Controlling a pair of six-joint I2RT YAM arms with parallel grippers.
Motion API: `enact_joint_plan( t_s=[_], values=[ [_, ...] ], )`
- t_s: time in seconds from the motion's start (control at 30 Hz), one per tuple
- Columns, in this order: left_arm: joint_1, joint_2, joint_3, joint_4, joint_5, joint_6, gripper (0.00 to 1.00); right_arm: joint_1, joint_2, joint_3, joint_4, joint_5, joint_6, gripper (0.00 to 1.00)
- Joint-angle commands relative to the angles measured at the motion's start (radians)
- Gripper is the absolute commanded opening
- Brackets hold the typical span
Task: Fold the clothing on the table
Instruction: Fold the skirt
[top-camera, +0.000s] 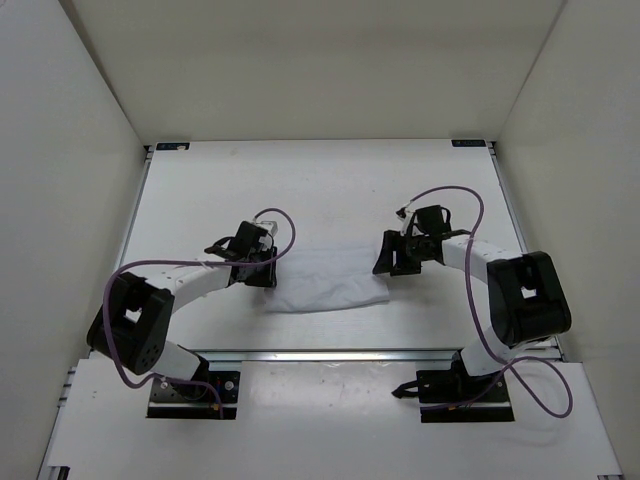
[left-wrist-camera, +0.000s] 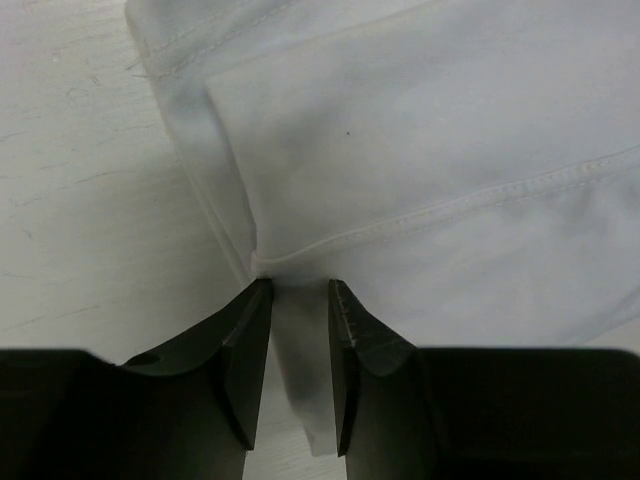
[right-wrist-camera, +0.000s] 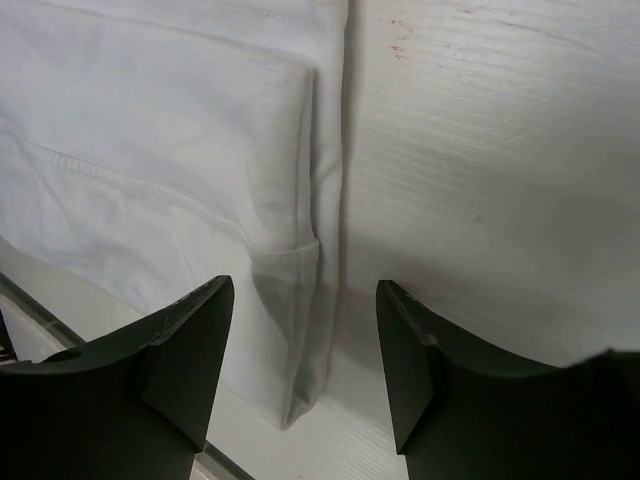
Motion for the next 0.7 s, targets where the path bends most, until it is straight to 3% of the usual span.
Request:
enact_joint_plan(
  t_s=[0.0, 0.2, 0.4, 0.6, 0.67],
  values=[
    [0.002, 0.006, -0.004, 0.015, -0.020, 0.005, 0.42, 0.006, -0.016, 0.018, -0.029, 0.043, -0.038, 0.56],
    [-0.006, 0.062, 0.001, 0.021, -0.005, 0.010, 0.43, 0.050, 0.039, 0.015, -0.024, 0.046, -0.032, 0.51],
    [0.010, 0.113, 0.004, 0.053, 0.050, -0.010, 0.34, 0.121, 0.142, 0.058, -0.076, 0.147, -0.049, 0.27],
    [-0.026, 0.205, 0.051, 0.040, 0.110, -0.018, 0.05, 0.115, 0.199, 0.087, -0.082, 0.167, -0.035, 0.05],
    [-0.041, 0.228, 0.057, 0.041, 0.128, -0.015, 0.00, 0.115, 0.213, 0.109, -0.084, 0.182, -0.032, 0.00]
  ],
)
